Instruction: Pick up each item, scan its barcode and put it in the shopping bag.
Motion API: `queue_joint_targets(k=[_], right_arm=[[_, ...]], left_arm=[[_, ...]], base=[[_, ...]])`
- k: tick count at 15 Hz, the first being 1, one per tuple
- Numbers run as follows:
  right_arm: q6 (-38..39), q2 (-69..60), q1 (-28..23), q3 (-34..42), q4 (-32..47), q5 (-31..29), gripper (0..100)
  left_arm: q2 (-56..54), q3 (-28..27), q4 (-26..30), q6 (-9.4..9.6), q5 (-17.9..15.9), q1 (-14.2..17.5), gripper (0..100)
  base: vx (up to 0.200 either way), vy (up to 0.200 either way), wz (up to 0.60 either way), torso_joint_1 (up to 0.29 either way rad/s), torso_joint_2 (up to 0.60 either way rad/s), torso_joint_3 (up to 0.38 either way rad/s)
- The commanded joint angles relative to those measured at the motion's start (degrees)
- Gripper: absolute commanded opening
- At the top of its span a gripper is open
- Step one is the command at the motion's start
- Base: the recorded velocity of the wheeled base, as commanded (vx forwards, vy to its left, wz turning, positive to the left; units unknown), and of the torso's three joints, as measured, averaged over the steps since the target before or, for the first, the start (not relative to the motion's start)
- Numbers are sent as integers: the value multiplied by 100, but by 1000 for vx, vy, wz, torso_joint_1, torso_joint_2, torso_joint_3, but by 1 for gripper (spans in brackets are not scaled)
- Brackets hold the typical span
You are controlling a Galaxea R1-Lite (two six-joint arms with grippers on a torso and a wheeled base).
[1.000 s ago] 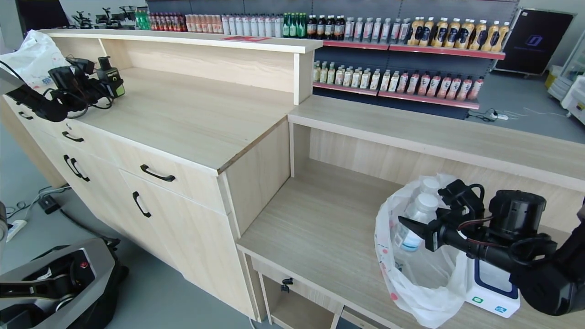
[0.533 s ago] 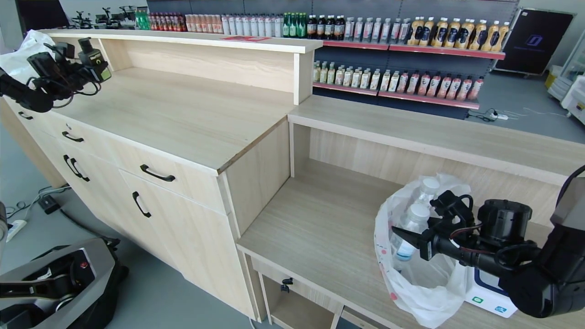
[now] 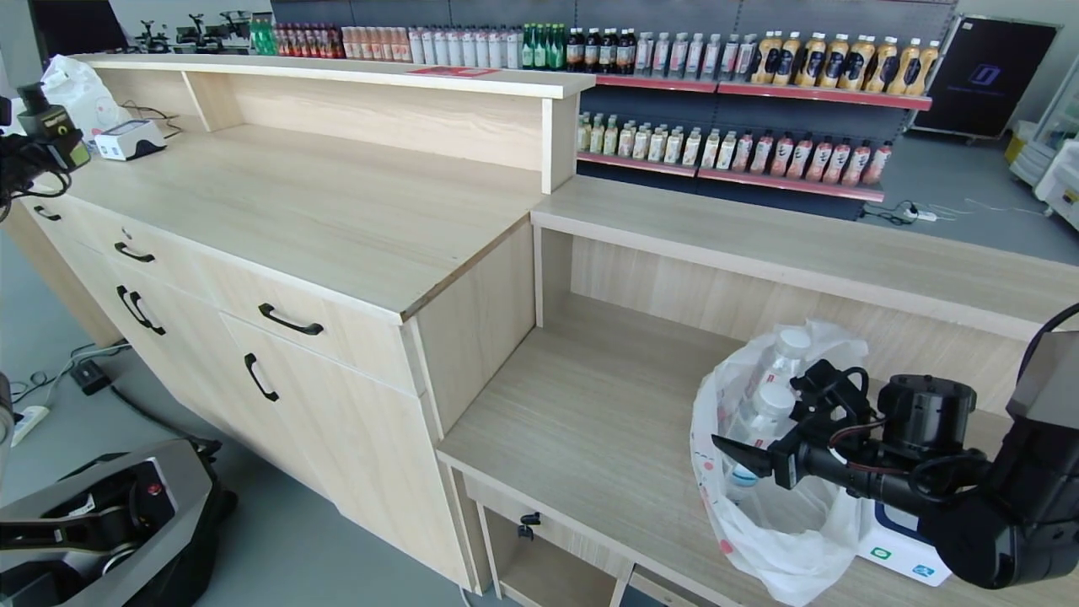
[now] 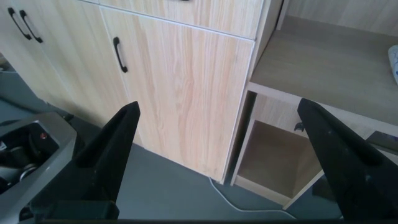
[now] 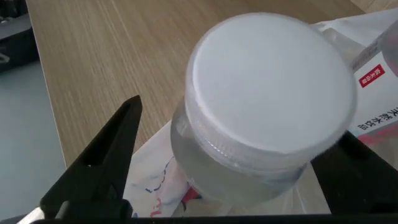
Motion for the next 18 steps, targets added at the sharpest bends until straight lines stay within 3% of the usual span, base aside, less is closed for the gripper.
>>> queue_joint_targets(k=[1, 6, 7, 9, 12, 14, 15, 18], right_arm=[[5, -156, -29, -57, 154, -1, 100], [93, -1852, -214, -153, 1288, -10, 100], [243, -2995, -249, -136, 2061, -10, 100], [251, -4199, -249, -83, 2685, -10, 100], [-91, -5218, -425, 67, 2896, -423, 100], [-232, -5429, -873, -144, 2905, -599, 100], [-241, -5420, -1339, -294, 3063, -590, 100], [-250, -5394, -2517, -839, 4232, -590, 100]], left_arm=[[6, 0, 0, -1, -2, 0, 100], [6, 0, 0, -1, -2, 0, 100], [6, 0, 0, -1, -2, 0, 100], [6, 0, 0, -1, -2, 0, 100], [6, 0, 0, -1, -2, 0, 100], [6, 0, 0, -1, -2, 0, 100], [6, 0, 0, -1, -2, 0, 100], [6, 0, 0, -1, -2, 0, 100]], base=[[0, 0, 0, 0, 0, 0], [0, 0, 0, 0, 0, 0], [0, 0, 0, 0, 0, 0], [0, 0, 0, 0, 0, 0], [0, 0, 0, 0, 0, 0], [0, 0, -600, 2, 7, 5], [0, 0, -600, -7, -2, 7], [0, 0, -600, 11, 7, 5]])
